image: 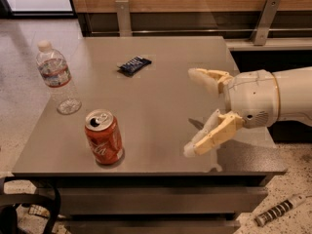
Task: Move coke can near rxbar blueberry
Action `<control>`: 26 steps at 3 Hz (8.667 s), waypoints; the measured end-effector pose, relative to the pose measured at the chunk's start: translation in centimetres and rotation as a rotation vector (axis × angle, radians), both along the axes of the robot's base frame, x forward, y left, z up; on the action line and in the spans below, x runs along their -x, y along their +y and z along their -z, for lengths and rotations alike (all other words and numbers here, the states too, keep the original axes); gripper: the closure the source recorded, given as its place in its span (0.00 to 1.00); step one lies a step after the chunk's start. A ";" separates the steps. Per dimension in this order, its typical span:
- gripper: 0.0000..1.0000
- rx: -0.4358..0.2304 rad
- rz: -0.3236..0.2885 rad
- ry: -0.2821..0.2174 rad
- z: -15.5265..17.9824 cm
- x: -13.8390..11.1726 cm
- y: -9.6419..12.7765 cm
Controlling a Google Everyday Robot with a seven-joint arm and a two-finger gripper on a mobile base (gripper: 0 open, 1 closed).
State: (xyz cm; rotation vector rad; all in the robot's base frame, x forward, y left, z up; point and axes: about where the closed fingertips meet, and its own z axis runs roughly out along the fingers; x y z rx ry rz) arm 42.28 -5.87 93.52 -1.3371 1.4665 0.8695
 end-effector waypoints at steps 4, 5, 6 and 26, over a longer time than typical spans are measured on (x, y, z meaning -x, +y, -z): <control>0.00 -0.082 -0.084 -0.055 3.4 -0.8 8.7; 0.00 -0.098 -0.091 -0.052 4.1 -0.7 10.8; 0.00 -0.115 -0.107 -0.032 4.6 -0.2 13.1; 0.29 -0.172 0.411 0.032 6.1 -30.3 4.3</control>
Offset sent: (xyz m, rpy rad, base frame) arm 0.0066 0.0673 -0.0283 0.1286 -0.0630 0.0755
